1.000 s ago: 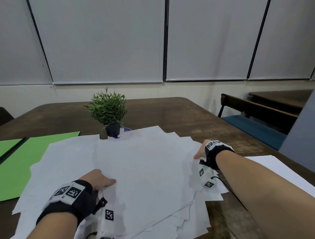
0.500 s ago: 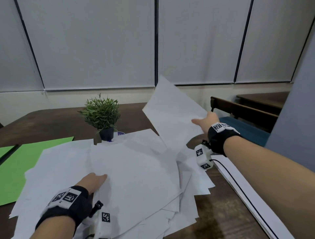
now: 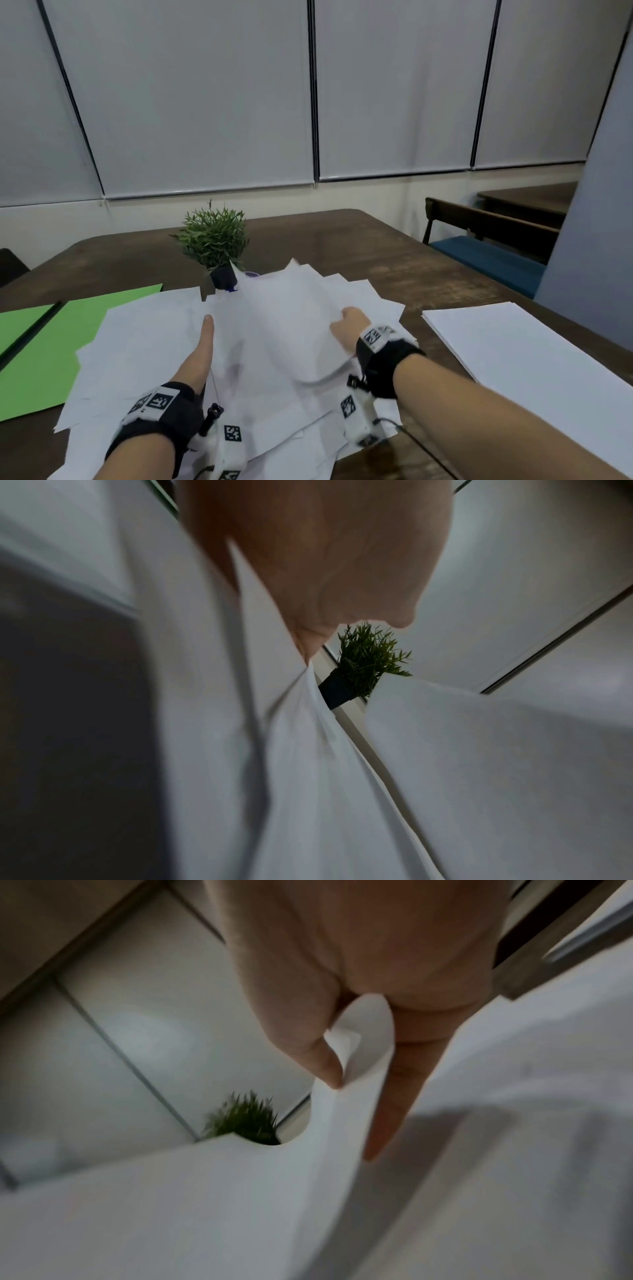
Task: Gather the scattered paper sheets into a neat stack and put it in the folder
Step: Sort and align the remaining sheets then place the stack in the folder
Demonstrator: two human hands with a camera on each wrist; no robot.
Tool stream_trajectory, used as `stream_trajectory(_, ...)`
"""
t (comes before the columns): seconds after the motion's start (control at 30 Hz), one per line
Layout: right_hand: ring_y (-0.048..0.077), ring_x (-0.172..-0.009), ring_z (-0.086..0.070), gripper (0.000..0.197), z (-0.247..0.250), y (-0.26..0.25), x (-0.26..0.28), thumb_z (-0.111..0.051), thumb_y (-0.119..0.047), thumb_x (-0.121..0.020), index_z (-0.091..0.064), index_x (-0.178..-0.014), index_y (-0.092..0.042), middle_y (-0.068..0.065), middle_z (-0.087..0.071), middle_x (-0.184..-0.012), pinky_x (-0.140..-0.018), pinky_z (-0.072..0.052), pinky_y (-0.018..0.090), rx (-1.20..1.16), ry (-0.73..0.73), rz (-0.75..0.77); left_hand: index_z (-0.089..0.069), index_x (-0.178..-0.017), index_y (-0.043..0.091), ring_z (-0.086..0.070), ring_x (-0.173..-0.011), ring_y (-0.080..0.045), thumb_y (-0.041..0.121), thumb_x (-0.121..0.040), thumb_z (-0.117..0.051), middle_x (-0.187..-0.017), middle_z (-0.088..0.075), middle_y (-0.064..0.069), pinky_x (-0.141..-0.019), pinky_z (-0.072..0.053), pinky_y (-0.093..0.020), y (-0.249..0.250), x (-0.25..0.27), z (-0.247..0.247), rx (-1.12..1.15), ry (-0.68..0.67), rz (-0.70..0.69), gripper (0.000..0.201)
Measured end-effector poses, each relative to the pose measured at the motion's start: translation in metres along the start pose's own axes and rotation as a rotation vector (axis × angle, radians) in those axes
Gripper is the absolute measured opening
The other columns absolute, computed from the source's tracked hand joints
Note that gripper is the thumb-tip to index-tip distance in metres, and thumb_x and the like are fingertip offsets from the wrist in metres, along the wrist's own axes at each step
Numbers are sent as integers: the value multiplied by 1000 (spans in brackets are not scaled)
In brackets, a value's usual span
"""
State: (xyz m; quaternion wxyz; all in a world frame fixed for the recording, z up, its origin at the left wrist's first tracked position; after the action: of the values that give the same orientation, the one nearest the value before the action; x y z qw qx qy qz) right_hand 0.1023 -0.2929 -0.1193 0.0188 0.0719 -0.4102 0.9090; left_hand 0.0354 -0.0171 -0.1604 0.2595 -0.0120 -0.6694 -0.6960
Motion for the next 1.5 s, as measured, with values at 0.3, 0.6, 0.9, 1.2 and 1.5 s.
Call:
stream_trajectory(0.3,26,-90,-64,40,-10,10,3,-72,-51,-67,-59,-85,-17,2,-65,-92,-86,-53,35,268,-190,-43,-53,-126,14,-55,-112,-26,64,-89,-44,-128,-55,-3,-103,-40,-40,18,36,-15,-75,28,-71,63)
stream_trajectory(0.6,24,-115,-51,70,-7,22,7,-76,-53,-65,-50,-125,-29,3,-44,-130,-102,-44,38,264,-185,-32,-38,-115,9,-59,-94,-25,5,-84,-64,-113,-58,-13,-78,-51,-34,20,44,-21,-403,67,-295,41)
stream_trajectory(0.9,17,-96,-69,42,32,-29,7,-76,-17,-82,-60,-120,-6,7,-70,-112,-81,-57,25,-674,-39,311,-44,-123,31,-57,-114,-2,-2,-95,-48,-122,-59,11,-96,-45,-27,73,85,-16,-166,-103,-865,43)
stream_trajectory(1.2,19,-86,-69,31,74,-74,9,-70,4,-78,-62,-97,-20,5,-72,-99,-75,-56,33,-712,50,535,-62,-107,13,-66,-86,-16,47,-83,-66,-90,-71,5,-70,-51,-27,136,89,-5,107,39,-866,41)
stream_trajectory(1.5,22,-101,-69,50,56,-47,2,-79,-31,-69,-64,-113,-13,3,-73,-107,-93,-53,43,-668,-111,429,-57,-110,22,-67,-101,-21,10,-81,-73,-107,-70,0,-88,-54,-43,126,71,-12,41,45,-804,35)
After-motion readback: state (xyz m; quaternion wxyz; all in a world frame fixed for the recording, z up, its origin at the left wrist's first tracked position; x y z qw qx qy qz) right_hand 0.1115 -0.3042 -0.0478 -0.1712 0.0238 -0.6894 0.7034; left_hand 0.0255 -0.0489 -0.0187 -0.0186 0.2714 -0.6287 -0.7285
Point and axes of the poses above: each hand's wrist, its own x-axis away from the middle knuckle, its own z-axis out of the back of the hand, y = z × x, the point moved 1 cm from there along -x, towards the middle knuckle
